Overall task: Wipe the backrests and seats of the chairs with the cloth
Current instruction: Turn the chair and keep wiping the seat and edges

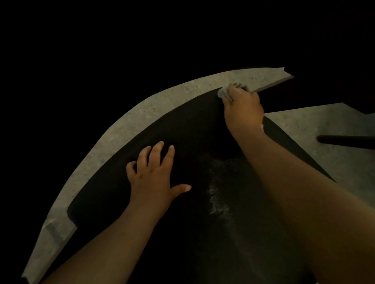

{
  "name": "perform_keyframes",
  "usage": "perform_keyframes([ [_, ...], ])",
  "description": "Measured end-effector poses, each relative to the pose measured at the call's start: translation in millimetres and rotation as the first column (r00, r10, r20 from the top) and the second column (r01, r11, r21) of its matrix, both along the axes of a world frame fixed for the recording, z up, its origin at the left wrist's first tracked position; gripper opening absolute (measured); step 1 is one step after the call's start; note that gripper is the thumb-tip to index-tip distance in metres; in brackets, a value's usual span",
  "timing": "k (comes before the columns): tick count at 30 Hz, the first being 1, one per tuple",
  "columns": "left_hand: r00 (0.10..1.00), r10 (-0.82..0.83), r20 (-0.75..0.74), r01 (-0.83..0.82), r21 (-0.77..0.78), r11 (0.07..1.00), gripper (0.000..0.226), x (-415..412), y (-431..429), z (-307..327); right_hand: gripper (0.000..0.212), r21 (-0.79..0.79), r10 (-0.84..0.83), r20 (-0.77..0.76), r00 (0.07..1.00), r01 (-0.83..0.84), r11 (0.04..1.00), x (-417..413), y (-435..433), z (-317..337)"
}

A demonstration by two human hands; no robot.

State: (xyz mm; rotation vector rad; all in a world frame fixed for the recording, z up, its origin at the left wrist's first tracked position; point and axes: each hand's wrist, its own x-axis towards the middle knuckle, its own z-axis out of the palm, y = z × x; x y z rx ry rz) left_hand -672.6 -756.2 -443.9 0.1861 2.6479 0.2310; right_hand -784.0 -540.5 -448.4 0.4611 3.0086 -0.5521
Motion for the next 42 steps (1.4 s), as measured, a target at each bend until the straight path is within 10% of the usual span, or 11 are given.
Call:
perform_keyframes([
  [8,0.999,0.006,0.033,-0.005,-0.027,1.0,0.1,-2.7,4.2,7.4,0.033,-0.219,0.272,-0.114,0.956,-0.291,0.931,101.3,36.5,18.2],
  [15,0.999,0.0,0.037,0.002,-0.031,1.0,0.1,-1.9,3.5,8.4,0.032,-0.26,-0.03,-0.1,0.995,0.003,0.965,78.0,46.5,3.2],
  [22,0.999,-0.001,0.04,0.002,-0.039,0.999,0.1,-3.6,4.5,9.5,0.033,-0.418,0.181,-0.111,0.977,-0.211,0.884,123.9,16.5,15.1],
  [31,0.999,-0.012,0.049,0.014,-0.048,0.999,0.099,-4.2,5.6,13.8,0.035,-0.425,-0.313,-0.086,0.946,0.249,0.87,81.7,45.9,8.2],
  [38,0.998,0.002,0.067,0.001,-0.047,0.999,0.099,-5.2,8.7,19.3,0.032,-0.465,-0.047,-0.109,0.993,-0.009,0.885,122.7,17.5,9.7],
  [42,0.997,0.014,0.077,-0.01,-0.048,0.999,0.099,-3.9,12.3,23.4,0.032,-0.502,-0.224,-0.163,0.961,0.115,0.857,111.2,59.4,23.4],
])
